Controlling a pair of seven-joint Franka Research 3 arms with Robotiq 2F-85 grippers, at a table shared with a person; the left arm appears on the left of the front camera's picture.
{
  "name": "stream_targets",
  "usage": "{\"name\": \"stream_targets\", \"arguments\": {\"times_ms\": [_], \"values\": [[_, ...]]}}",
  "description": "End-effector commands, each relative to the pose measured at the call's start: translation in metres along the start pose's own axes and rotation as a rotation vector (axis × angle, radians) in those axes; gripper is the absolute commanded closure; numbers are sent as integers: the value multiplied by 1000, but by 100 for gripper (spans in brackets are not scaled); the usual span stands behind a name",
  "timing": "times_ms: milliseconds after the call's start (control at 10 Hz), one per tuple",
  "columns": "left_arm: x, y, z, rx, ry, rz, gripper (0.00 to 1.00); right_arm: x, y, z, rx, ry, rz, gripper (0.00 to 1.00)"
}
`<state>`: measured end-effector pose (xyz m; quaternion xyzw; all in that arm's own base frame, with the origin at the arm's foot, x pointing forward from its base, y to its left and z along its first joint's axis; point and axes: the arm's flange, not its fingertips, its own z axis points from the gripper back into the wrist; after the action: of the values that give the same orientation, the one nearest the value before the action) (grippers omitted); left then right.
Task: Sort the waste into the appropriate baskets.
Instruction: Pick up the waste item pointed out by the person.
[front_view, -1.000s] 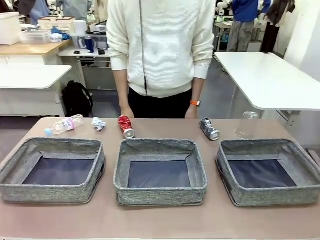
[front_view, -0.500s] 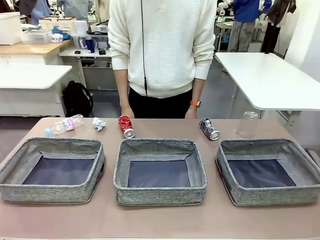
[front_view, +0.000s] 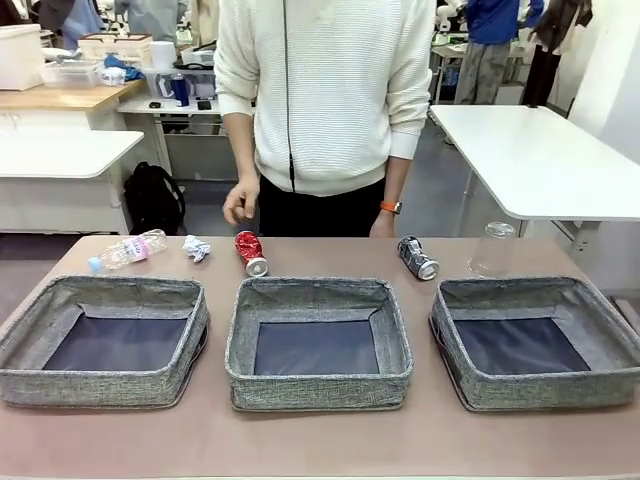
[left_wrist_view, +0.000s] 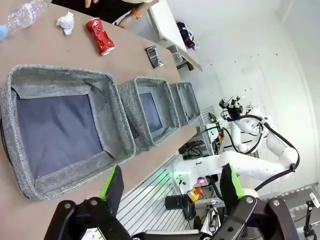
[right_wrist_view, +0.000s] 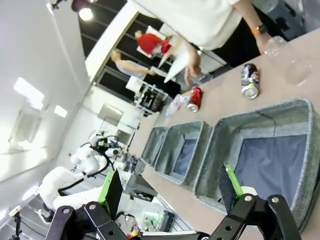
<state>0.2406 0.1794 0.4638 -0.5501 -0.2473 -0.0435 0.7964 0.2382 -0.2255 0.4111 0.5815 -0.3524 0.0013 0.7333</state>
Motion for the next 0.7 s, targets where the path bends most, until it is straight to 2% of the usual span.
{"name": "stream_targets", "arguments": {"times_ms": [0, 600], "values": [[1, -2, 2, -18, -9, -26, 0, 3, 3, 1, 7, -17, 32, 0], [1, -2, 2, -18, -9, -26, 0, 3, 3, 1, 7, -17, 32, 0]]}}
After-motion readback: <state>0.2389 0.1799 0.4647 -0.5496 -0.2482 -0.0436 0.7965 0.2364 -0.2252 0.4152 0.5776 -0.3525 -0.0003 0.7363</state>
